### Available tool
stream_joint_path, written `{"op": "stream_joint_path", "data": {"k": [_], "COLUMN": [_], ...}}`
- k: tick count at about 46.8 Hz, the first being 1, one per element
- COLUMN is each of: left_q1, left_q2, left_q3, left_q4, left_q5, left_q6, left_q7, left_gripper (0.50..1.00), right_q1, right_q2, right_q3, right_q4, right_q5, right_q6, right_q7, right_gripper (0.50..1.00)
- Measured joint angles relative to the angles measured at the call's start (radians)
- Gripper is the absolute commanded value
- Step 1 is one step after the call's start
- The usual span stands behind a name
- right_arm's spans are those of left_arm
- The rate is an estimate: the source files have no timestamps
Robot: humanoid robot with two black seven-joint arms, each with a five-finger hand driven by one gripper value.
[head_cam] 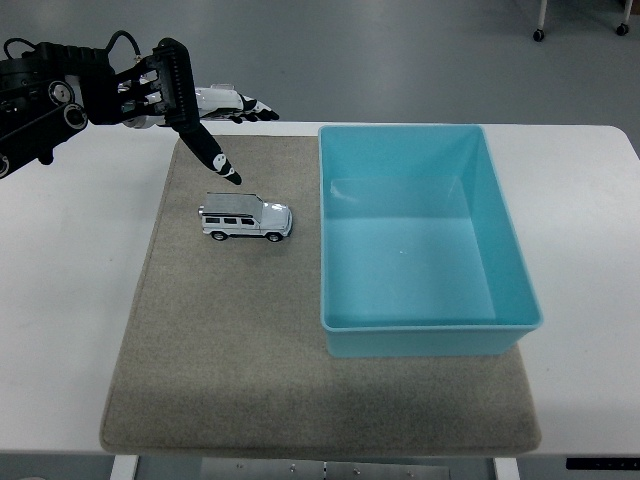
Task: Left hand put the white car in the blue box
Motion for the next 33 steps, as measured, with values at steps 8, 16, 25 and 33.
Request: {"op": "stream_joint_path", "data": {"k": [8, 16, 25, 33], "left_q1": [-0.014, -0.017, -0.005, -0.001], "left_q2": [0.039, 0.064, 0.056, 0.048], "left_q3": [0.000, 0.000, 0.000, -0.001], "left_q4": [-0.111, -0.180, -0.179, -0.180], "left_q5": [0.060, 0.071, 0.084, 0.071], "left_q6": [-0.074, -0.102, -0.103, -0.099], "left_q7": [0.000, 0.017, 0.106, 0.184], "left_gripper": [0.996, 0.996, 0.996, 0.996], "right_q1": [0.000, 0.000, 0.000, 0.000], "right_q2": [0.000, 0.000, 0.000, 0.000], "right_q3": [0.000, 0.000, 0.000, 0.000], "right_q4": [0.000, 0.000, 0.000, 0.000], "right_q5": [0.000, 0.000, 0.000, 0.000], "right_q6": [0.000, 0.000, 0.000, 0.000], "right_q7": [0.001, 0.001, 0.000, 0.000], "right_gripper": [0.936, 0.936, 0.936, 0.936]}}
